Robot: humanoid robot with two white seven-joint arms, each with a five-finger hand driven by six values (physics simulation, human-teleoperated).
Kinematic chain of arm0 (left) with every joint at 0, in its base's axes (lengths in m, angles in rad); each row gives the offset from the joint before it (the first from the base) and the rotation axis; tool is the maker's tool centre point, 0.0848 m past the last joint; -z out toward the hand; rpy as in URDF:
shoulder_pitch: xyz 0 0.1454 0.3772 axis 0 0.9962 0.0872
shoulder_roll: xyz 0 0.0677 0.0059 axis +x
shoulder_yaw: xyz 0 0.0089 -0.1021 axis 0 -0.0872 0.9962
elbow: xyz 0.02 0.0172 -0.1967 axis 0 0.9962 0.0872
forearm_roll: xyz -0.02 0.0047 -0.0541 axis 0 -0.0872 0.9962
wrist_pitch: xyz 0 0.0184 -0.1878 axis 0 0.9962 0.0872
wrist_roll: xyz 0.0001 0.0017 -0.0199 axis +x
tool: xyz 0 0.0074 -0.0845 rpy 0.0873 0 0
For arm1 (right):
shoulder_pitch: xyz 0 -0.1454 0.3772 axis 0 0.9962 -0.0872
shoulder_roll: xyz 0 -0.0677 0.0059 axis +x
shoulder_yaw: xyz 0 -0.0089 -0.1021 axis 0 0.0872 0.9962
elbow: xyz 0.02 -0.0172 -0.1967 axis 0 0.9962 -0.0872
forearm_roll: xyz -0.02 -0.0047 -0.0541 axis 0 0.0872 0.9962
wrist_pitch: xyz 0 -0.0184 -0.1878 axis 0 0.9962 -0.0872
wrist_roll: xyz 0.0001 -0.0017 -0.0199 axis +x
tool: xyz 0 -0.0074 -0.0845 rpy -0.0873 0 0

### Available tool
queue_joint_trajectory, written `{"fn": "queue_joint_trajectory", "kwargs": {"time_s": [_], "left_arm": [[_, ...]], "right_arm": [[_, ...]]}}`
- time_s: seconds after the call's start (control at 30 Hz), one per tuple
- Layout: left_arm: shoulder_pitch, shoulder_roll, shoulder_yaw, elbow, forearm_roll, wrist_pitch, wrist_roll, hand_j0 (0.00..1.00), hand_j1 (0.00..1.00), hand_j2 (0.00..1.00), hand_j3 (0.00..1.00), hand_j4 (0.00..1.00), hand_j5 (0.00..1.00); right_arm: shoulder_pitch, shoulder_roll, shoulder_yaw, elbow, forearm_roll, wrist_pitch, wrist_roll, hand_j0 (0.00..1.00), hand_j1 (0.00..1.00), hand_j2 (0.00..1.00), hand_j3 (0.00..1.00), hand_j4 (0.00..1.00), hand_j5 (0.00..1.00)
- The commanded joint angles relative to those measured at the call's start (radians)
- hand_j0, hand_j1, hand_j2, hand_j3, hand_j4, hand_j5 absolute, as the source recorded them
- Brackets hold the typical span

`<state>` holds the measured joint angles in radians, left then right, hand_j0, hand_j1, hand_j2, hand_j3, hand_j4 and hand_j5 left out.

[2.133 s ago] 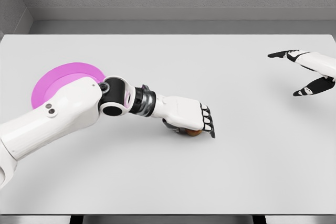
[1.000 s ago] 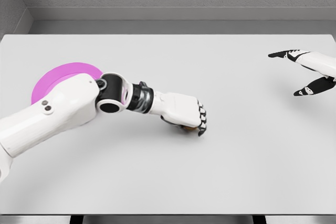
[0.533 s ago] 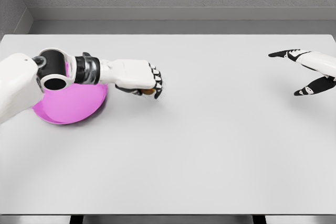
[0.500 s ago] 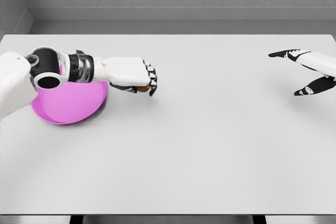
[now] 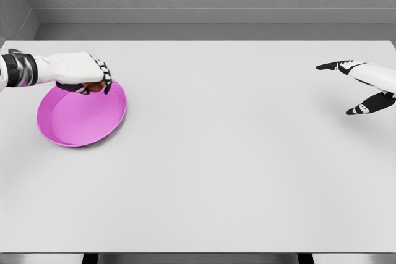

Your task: Put the apple on the plate with both arms

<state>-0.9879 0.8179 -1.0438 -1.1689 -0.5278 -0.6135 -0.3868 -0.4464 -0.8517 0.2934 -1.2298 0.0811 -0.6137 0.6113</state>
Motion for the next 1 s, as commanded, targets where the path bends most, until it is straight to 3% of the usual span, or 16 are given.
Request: {"fn": "queue_joint_trajectory", "kwargs": {"time_s": [0.0,0.03,0.3,0.4,0.47,0.63,0.73,0.83,0.9,0.97], "left_arm": [[0.000,-0.019,0.001,0.092,-0.009,0.003,-0.001,0.48,0.48,0.48,0.48,0.48,0.48],[0.002,-0.031,-0.001,0.120,-0.009,0.003,-0.004,0.48,0.48,0.48,0.48,0.48,0.48],[0.025,-0.036,-0.009,0.120,-0.008,0.003,-0.018,0.51,0.51,0.51,0.51,0.51,0.51],[0.025,-0.037,-0.002,0.121,0.012,0.003,-0.014,0.88,0.88,0.88,0.88,0.88,0.88],[0.026,-0.037,-0.002,0.121,0.045,0.003,-0.014,1.00,1.00,1.00,1.00,1.00,1.00],[0.026,-0.031,-0.001,0.121,0.052,0.003,-0.014,1.00,1.00,1.00,1.00,1.00,1.00],[0.017,-0.025,-0.001,0.104,0.104,0.003,-0.012,1.00,1.00,1.00,1.00,1.00,1.00],[-0.015,-0.031,0.001,0.058,0.195,0.003,-0.014,1.00,1.00,1.00,1.00,1.00,1.00],[-0.067,-0.086,-0.001,0.014,0.198,0.003,-0.014,1.00,1.00,1.00,1.00,1.00,1.00],[-0.071,-0.147,-0.002,-0.072,0.203,0.003,-0.009,1.00,1.00,1.00,1.00,1.00,1.00]], "right_arm": [[-0.002,-0.001,0.000,0.000,-0.007,0.003,0.000,1.00,1.00,1.00,1.00,1.00,1.00],[-0.002,-0.001,0.000,0.000,-0.007,0.003,0.000,1.00,1.00,1.00,1.00,1.00,1.00],[0.000,-0.001,0.000,0.000,-0.007,0.003,0.000,1.00,1.00,1.00,1.00,1.00,1.00],[-0.002,0.000,0.000,0.000,0.002,0.003,0.000,1.00,1.00,1.00,1.00,1.00,1.00],[0.000,0.000,0.000,0.000,0.003,0.003,0.000,1.00,1.00,1.00,1.00,1.00,1.00],[0.000,-0.001,0.000,0.000,0.009,0.003,0.000,1.00,1.00,1.00,1.00,1.00,1.00],[0.002,0.000,0.001,0.000,0.009,0.003,0.000,1.00,1.00,1.00,1.00,1.00,1.00],[0.009,-0.001,0.000,0.000,0.009,0.003,0.000,1.00,1.00,1.00,1.00,1.00,1.00],[0.011,-0.001,0.000,0.000,0.009,0.003,0.000,1.00,1.00,1.00,1.00,1.00,1.00],[0.011,-0.001,0.000,0.003,0.009,0.003,0.000,1.00,1.00,1.00,1.00,1.00,1.00]]}}
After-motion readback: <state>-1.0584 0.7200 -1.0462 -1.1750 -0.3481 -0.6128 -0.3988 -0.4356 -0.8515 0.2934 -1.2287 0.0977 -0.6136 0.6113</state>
